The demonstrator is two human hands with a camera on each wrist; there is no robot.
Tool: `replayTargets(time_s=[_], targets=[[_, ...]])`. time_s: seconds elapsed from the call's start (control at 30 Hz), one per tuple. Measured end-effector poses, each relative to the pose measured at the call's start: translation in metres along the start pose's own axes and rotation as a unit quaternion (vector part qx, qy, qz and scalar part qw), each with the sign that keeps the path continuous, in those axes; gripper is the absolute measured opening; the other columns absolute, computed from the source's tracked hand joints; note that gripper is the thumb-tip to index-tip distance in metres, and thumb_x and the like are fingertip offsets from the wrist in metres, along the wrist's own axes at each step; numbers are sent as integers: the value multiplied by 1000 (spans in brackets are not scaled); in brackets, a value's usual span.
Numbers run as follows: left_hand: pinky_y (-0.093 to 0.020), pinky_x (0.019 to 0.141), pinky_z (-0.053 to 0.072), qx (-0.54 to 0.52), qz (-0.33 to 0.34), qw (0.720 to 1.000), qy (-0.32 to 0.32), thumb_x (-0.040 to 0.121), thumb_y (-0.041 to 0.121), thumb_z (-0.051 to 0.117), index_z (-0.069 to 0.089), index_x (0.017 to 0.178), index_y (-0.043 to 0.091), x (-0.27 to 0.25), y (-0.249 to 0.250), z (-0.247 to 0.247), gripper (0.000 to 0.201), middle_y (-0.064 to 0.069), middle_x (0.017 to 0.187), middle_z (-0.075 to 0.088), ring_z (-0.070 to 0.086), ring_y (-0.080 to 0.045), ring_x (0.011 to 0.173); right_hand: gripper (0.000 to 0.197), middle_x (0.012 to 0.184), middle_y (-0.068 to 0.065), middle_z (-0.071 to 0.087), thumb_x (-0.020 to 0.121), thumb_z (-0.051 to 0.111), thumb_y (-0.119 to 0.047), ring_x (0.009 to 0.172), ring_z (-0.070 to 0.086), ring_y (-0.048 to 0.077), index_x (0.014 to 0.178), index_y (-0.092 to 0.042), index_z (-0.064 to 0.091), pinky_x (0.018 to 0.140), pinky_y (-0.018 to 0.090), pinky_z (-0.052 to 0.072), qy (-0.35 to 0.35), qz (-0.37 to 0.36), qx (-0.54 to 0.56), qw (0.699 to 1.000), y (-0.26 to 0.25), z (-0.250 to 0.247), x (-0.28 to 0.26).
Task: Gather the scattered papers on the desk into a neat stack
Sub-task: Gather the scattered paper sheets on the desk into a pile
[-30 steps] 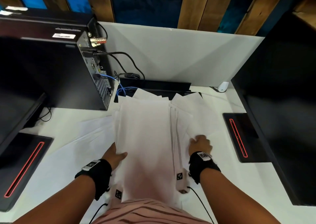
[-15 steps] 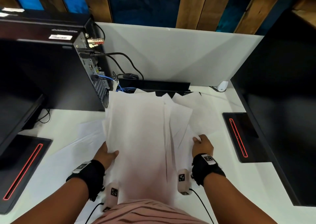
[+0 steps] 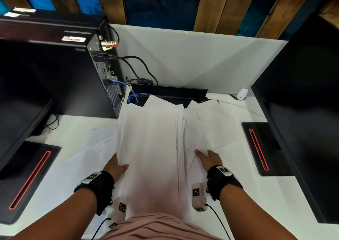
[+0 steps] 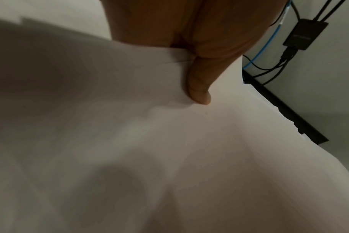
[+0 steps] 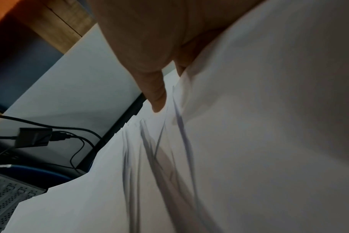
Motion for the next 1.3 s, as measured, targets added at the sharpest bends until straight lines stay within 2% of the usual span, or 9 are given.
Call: replayTargets(time_s=[0.17,0.3,0.47,0.63,0.77,0.93,1.07,1.17,1.3], targets=[[-45,104,41,-1,-3,1000,-6,86,1,63,38,138,2,1,-1,0,58,-21,131,55,54,-36,118,55,127,11,61,82,67,-44,114,57,28,124,-9,57,94,30,46,-7,-16,-2,1000,-13,15,5],[-48,103,42,-8,1,1000,-10,85,1,65,39,136,1,3,-3,-2,57,-22,128,56,55,-37,115,29,113,11,66,87,63,-31,94,59,25,104,-8,63,78,22,42,19,-38,-19,999,-20,7,0],[-42,102,42,-20,13,1000,-15,85,-1,64,41,135,1,-1,2,0,54,-21,128,57,56,-36,115,43,127,19,59,92,57,-26,115,57,33,129,-5,55,89,28,44,137,-63,-22,988,-39,-47,-26],[-39,101,40,-33,21,999,-30,86,-2,62,40,136,1,-3,7,7,55,-20,131,55,54,-34,118,28,105,26,66,94,53,-21,98,62,40,114,-3,62,77,33,45,312,-179,13,933,-81,-114,-80],[-37,103,39,-40,18,998,-46,89,2,59,37,140,4,-9,13,14,55,-16,135,52,51,-32,122,23,99,10,68,95,52,-20,87,62,23,111,-7,62,80,25,45,362,-286,109,881,-115,-146,-120],[-31,104,34,-39,-1,998,-57,95,8,52,33,142,4,-15,21,19,51,-13,141,46,45,-29,129,23,100,0,65,95,52,-18,91,61,14,113,-7,62,83,25,48,341,-312,155,873,-136,-149,-139],[-31,112,25,-39,-21,997,-68,100,22,44,20,148,2,-17,24,20,58,-13,153,29,30,-27,141,22,101,11,68,94,54,-18,89,62,23,108,-4,63,79,27,46,273,-274,103,917,-131,-118,-114],[-38,117,23,-57,-39,996,-62,97,48,36,18,149,5,-14,22,20,70,-12,155,26,28,-27,142,25,107,18,68,94,55,-21,92,62,28,108,-2,63,76,25,41,197,-218,18,956,-112,-72,-82],[-39,116,24,-110,-61,990,-59,93,63,26,30,146,15,-14,26,22,73,-3,150,35,34,-26,139,47,135,20,53,94,56,-28,126,50,30,132,-2,51,101,28,38,85,-131,-76,985,-75,-9,-51]])
Point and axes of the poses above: each hand's wrist, its own x-axis towards the middle knuckle, its own z-axis out of the palm, y = z × x, the point moved 5 cm from there along x, towards the middle knuckle
